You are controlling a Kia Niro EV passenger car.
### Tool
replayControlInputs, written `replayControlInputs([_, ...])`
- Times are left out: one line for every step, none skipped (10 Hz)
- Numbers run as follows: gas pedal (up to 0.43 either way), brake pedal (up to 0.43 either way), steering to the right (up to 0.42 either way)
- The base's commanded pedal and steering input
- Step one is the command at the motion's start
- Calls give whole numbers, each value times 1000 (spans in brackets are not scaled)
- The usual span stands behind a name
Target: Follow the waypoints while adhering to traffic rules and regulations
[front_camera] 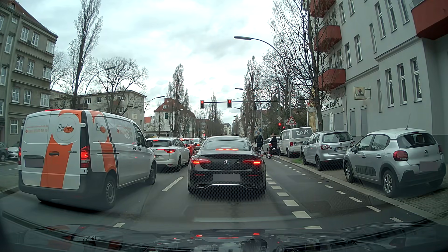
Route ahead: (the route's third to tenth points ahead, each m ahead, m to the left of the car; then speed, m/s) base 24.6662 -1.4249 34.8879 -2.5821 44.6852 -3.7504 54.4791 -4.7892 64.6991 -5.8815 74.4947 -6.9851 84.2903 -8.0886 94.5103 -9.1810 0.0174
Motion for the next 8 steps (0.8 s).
replayControlInputs([0, 427, -3])
replayControlInputs([0, 427, -3])
replayControlInputs([0, 427, -3])
replayControlInputs([0, 433, -3])
replayControlInputs([0, 433, -3])
replayControlInputs([0, 433, -3])
replayControlInputs([0, 433, -3])
replayControlInputs([0, 433, -3])
